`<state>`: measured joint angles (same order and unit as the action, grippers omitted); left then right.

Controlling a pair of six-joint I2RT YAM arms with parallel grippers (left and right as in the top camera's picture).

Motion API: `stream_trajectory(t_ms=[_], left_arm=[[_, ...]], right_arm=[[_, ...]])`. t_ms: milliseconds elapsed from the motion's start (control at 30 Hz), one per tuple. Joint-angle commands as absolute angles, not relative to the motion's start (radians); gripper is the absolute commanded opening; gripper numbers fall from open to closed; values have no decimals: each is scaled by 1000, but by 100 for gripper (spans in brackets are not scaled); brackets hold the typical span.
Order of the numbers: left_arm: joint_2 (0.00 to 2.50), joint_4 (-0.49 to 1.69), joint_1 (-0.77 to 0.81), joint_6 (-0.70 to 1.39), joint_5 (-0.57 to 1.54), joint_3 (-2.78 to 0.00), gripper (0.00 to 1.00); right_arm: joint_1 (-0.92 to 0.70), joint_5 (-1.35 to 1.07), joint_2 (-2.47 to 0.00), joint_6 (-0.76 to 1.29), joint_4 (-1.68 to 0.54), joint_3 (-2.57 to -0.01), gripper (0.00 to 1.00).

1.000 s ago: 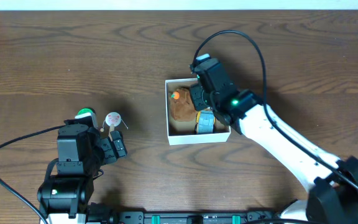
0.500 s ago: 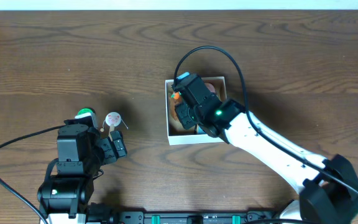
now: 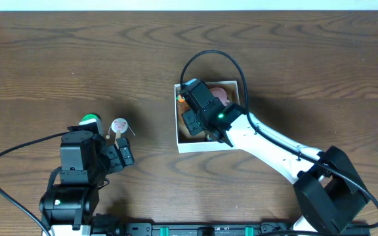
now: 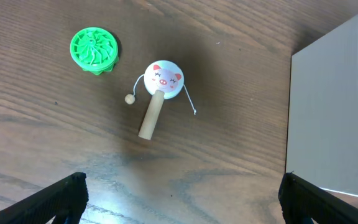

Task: Pack container

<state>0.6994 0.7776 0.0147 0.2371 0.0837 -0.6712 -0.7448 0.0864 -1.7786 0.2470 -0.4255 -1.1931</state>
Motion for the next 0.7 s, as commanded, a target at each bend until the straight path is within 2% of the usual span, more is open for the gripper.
stream_trajectory(t_ms=[0,333,467,567,667], left_arm=[[702,777,10,246,94,-691,98],[702,777,10,246,94,-691,98],[702,777,10,246,94,-691,98],[702,777,10,245,94,-691,98],[702,777,10,246,94,-691,98]], right_arm=[[-746,103,-1794,263,-406,-1191,1],[-746,131,-1794,465,-371,-1191,1],[-744,132,-1791,648,-382,-1191,1],[-737,131,-1790,886,-410,-1191,1],[-735,131,-1790,1000,-408,-1191,2]])
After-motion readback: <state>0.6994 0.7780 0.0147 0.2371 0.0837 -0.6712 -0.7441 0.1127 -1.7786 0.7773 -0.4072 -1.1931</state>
